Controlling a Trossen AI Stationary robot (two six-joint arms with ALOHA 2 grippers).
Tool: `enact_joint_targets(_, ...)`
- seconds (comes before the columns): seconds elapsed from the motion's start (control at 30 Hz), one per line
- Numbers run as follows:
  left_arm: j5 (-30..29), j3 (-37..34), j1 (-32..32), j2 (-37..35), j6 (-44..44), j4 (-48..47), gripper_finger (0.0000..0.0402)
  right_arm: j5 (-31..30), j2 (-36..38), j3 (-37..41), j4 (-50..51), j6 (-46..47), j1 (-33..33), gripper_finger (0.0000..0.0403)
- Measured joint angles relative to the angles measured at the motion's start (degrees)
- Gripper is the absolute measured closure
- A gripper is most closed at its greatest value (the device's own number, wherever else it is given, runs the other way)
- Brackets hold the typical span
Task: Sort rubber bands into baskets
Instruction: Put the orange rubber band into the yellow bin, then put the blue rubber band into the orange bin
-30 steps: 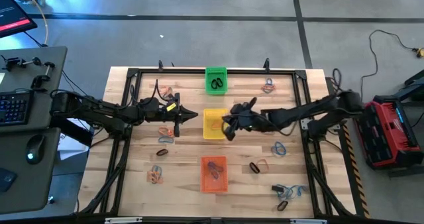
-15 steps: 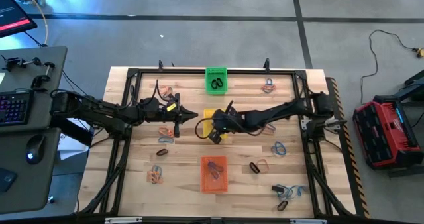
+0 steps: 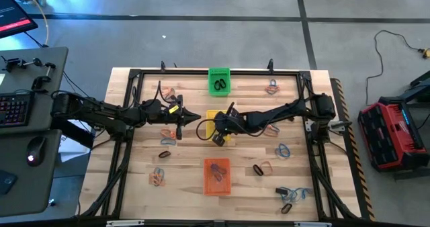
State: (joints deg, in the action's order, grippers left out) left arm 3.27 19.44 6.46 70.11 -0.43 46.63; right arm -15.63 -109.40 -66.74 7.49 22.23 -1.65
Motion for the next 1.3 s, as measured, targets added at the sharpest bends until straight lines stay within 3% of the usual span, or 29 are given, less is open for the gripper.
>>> enact_joint_targets(0.23,0.0,0.0,0.0,0.0,0.0,0.0,0.0401,0.2,0.2,0.0,-1.6,-1.0,-1.5,0.0290)
enact_joint_targets(0.37,0.0,0.0,0.0,0.0,0.0,0.0,0.0402,-0.3,1.9,0.0,-1.9,-2.3,-2.4,0.0268)
enact_joint_targets(0.47,0.0,0.0,0.0,0.0,0.0,0.0,0.0402,-0.8,4.6,0.0,-0.4,-3.2,-3.5,0.0292)
enact_joint_targets(0.67,0.0,0.0,0.0,0.0,-0.4,0.0,0.0402,-2.2,12.4,0.0,11.4,-1.4,-7.3,0.0393)
enact_joint_targets(0.9,0.0,0.0,0.0,0.0,-0.4,0.0,0.0401,-0.3,18.1,0.0,33.0,11.9,-16.1,0.0376)
enact_joint_targets(1.07,0.0,0.0,0.0,0.0,-0.6,0.0,0.0401,5.4,18.4,0.0,50.7,24.0,-22.9,0.0375)
enact_joint_targets(1.3,0.0,0.0,0.0,0.0,-1.0,0.0,0.0402,11.6,18.3,0.1,63.2,27.4,-24.8,0.0374)
